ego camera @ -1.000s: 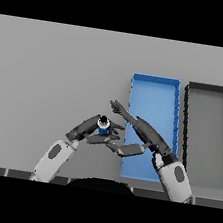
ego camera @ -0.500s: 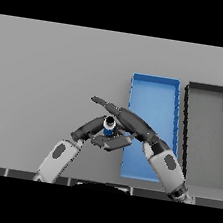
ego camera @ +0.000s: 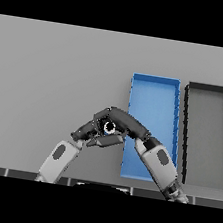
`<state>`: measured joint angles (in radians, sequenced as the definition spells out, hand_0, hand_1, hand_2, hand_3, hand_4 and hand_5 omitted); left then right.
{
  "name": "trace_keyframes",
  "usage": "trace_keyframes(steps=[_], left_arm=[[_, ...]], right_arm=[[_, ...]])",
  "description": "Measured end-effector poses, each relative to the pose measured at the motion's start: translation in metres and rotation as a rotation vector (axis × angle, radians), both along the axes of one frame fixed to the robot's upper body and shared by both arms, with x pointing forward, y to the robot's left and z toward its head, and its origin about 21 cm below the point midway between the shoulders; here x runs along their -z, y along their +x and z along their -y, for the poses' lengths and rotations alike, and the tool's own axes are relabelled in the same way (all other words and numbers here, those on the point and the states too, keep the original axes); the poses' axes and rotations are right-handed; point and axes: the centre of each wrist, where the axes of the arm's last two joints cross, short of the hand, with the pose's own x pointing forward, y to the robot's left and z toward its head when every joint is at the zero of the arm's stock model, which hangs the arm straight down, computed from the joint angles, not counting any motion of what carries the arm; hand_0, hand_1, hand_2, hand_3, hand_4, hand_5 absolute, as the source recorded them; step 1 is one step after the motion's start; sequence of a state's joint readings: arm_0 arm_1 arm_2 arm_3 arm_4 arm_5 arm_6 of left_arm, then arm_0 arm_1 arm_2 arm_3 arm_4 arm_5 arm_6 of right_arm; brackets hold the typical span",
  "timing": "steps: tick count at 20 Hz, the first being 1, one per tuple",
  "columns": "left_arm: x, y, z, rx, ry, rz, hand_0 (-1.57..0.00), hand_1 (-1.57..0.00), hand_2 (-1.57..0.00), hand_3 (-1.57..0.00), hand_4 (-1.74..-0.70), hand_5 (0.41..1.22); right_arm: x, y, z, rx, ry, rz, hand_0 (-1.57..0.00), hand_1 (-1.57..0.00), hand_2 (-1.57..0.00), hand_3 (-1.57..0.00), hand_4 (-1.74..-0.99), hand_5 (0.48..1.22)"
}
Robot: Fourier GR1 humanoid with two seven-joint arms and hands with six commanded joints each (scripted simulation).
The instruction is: Pick up the blue pipe and place it into the blue bin.
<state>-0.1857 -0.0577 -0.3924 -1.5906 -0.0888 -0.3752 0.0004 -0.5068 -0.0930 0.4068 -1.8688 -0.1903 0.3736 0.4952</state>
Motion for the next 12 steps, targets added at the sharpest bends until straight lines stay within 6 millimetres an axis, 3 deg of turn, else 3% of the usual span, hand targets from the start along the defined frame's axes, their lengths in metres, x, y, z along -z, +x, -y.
trace_keyframes(steps=[2, 4, 7, 11, 12], left_arm=[[0.0005, 0.0035, 0.0014, 0.007, -0.014, 0.000, -1.57, -1.57, -1.57, -1.46, -1.71, 1.221], [-0.0010, 0.0053, -0.0004, 0.011, -0.019, -0.008, -1.57, -1.57, -1.57, -1.44, -1.72, 1.221], [-0.0043, 0.0046, 0.0018, 0.016, -0.024, 0.011, -1.57, -1.57, -1.57, -1.43, -1.73, 1.221], [-0.0033, 0.0036, -0.0036, -0.014, -0.002, 0.031, -1.57, -1.57, -1.57, -1.45, -1.72, 1.221], [-0.0015, 0.0045, -0.0042, -0.031, 0.002, 0.065, -1.46, -1.34, -1.29, -1.17, -1.60, 1.221]], right_arm=[[0.0011, -0.0009, -0.0032, -0.013, 0.008, 0.011, -1.43, -1.43, -1.43, -1.30, -1.665, 0.987], [-0.0001, -0.0012, -0.0043, -0.009, 0.009, 0.034, -1.48, -1.48, -1.48, -1.40, -1.692, 1.071], [0.0002, -0.0062, -0.0004, -0.034, 0.045, 0.064, -1.52, -1.52, -1.53, -1.48, -1.716, 1.144], [0.0037, -0.0076, -0.0031, 0.013, 0.064, 0.043, -1.55, -1.55, -1.55, -1.54, -1.731, 1.190], [0.0049, -0.0084, -0.0029, 0.019, 0.064, 0.052, -1.56, -1.56, -1.56, -1.54, -1.733, 1.196]])
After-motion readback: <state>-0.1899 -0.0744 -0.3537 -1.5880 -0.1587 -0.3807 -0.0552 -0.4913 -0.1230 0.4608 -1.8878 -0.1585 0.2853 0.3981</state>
